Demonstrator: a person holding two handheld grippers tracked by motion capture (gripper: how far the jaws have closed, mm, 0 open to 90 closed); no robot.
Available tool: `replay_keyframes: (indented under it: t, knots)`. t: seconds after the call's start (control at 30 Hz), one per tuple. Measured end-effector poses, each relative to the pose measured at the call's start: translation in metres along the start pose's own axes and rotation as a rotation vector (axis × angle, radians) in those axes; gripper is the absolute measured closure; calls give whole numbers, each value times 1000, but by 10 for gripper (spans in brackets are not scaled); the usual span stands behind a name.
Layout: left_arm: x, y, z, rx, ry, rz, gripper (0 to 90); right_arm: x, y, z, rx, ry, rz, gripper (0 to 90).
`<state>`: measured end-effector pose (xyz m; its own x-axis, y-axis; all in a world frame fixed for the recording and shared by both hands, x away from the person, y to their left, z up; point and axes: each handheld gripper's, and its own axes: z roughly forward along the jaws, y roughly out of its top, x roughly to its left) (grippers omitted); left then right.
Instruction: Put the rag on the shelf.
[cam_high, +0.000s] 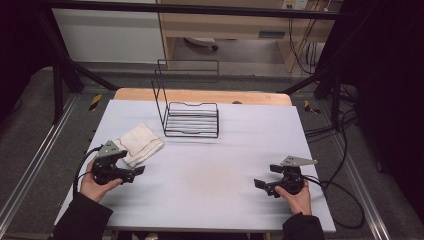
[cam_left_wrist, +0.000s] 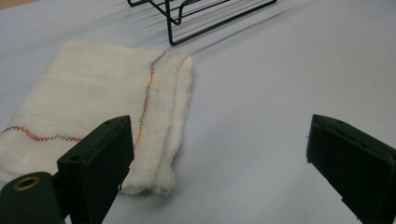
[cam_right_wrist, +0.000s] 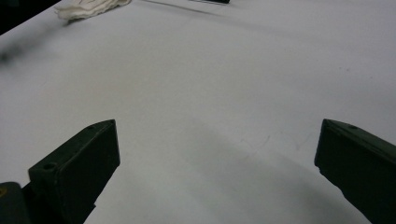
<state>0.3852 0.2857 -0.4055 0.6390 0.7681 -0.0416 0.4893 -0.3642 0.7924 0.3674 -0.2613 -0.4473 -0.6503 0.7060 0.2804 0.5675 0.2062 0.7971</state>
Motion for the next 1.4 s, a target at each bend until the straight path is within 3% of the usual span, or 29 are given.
replay_keyframes:
  t: [0.17,0.33,0.5,0.63,0.73,1.23,1.4]
  knots:
    - [7,1,12,24,42,-12,110,0,0,0,0,-1,-2,6]
    - [13,-4,22,66,92,-5,219,0,0,2,12,0,-1,7]
    - [18,-10,28,109,103,2,362,0,0,1,11,-1,-2,7]
    - [20,-12,30,131,129,22,414,0,0,2,12,0,-1,7]
    - [23,-14,33,157,124,21,472,0,0,2,12,0,-3,7]
    - [19,-13,37,202,189,89,700,0,0,2,14,0,1,8]
    - [23,-12,36,195,172,37,764,0,0,3,15,3,-3,9]
